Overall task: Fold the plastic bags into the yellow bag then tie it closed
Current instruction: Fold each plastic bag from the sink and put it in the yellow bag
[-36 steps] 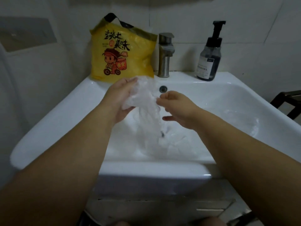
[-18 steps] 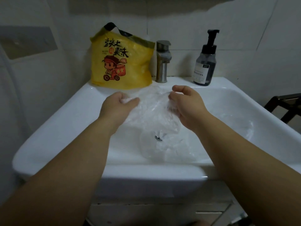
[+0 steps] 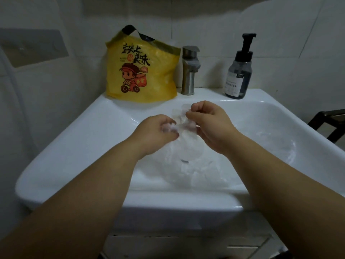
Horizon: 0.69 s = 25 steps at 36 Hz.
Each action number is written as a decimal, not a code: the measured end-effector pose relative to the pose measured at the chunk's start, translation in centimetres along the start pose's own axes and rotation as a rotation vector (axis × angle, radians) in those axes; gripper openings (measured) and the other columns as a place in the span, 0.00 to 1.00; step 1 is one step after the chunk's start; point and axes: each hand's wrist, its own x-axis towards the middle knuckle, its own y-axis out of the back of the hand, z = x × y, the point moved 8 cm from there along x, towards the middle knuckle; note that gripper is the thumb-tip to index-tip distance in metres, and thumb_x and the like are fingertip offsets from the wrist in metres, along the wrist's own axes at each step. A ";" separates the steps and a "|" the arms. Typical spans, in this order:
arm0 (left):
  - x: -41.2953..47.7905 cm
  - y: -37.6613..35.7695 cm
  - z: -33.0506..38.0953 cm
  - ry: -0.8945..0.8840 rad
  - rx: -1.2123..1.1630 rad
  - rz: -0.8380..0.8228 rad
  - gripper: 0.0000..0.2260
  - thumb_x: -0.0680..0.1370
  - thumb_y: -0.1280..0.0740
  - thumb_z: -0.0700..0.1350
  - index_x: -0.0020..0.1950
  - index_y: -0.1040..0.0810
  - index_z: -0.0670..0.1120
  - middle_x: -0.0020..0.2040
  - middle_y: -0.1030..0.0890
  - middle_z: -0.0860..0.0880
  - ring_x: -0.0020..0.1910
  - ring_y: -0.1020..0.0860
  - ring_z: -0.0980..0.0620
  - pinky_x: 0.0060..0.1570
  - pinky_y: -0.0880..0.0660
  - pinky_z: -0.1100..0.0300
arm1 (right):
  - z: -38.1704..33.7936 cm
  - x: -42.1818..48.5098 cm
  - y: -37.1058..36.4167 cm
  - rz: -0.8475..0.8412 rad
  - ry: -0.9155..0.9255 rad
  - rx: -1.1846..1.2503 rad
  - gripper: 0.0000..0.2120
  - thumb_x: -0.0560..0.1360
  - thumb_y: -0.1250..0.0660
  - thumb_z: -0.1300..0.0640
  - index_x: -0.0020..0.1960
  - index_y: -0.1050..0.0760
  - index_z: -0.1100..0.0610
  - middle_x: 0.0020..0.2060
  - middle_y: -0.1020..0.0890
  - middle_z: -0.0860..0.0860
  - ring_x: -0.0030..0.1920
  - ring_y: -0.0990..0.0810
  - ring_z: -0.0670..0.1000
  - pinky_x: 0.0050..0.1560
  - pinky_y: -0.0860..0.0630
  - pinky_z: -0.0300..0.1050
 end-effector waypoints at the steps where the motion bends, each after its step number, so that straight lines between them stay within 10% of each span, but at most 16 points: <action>1: 0.1 0.3 0.0 -0.006 -0.074 0.024 0.09 0.76 0.29 0.44 0.55 0.21 0.50 0.50 0.21 0.50 0.48 0.22 0.52 0.44 0.26 0.62 | 0.1 0.0 -0.1 -0.002 -0.020 -0.016 0.07 0.76 0.36 0.68 0.48 0.28 0.57 0.47 0.24 0.59 0.41 0.23 0.53 0.48 0.23 0.50; 7: 0.4 1.1 0.0 -0.009 -0.182 0.070 0.11 0.78 0.37 0.36 0.48 0.23 0.53 0.47 0.23 0.50 0.36 0.27 0.54 0.34 0.31 0.64 | 1.4 0.0 -0.1 -0.103 -0.130 -0.316 0.33 0.75 0.37 0.66 0.74 0.40 0.42 0.50 0.25 0.55 0.42 0.22 0.54 0.50 0.19 0.55; 14: 0.3 1.6 -0.3 0.069 -0.244 0.130 0.15 0.76 0.43 0.34 0.41 0.24 0.51 0.42 0.26 0.49 0.36 0.28 0.51 0.34 0.33 0.61 | 1.3 0.1 1.0 0.067 -0.041 -0.671 0.15 0.79 0.38 0.54 0.54 0.24 0.67 0.35 0.27 0.54 0.37 0.28 0.51 0.51 0.22 0.57; 19: 0.3 2.5 -0.3 0.058 -0.248 0.217 0.16 0.75 0.45 0.32 0.37 0.25 0.49 0.37 0.28 0.50 0.28 0.33 0.52 0.28 0.38 0.62 | 0.3 0.6 3.4 0.286 -0.037 -0.607 0.10 0.77 0.37 0.55 0.49 0.23 0.62 0.44 0.23 0.57 0.39 0.27 0.52 0.38 0.29 0.46; 25: 0.0 2.5 0.3 0.016 -0.339 0.176 0.11 0.71 0.37 0.46 0.40 0.23 0.39 0.37 0.26 0.48 0.34 0.29 0.53 0.35 0.34 0.58 | 0.1 0.0 1.1 0.112 -0.079 -0.135 0.08 0.77 0.35 0.57 0.40 0.22 0.59 0.32 0.21 0.51 0.35 0.24 0.50 0.38 0.28 0.40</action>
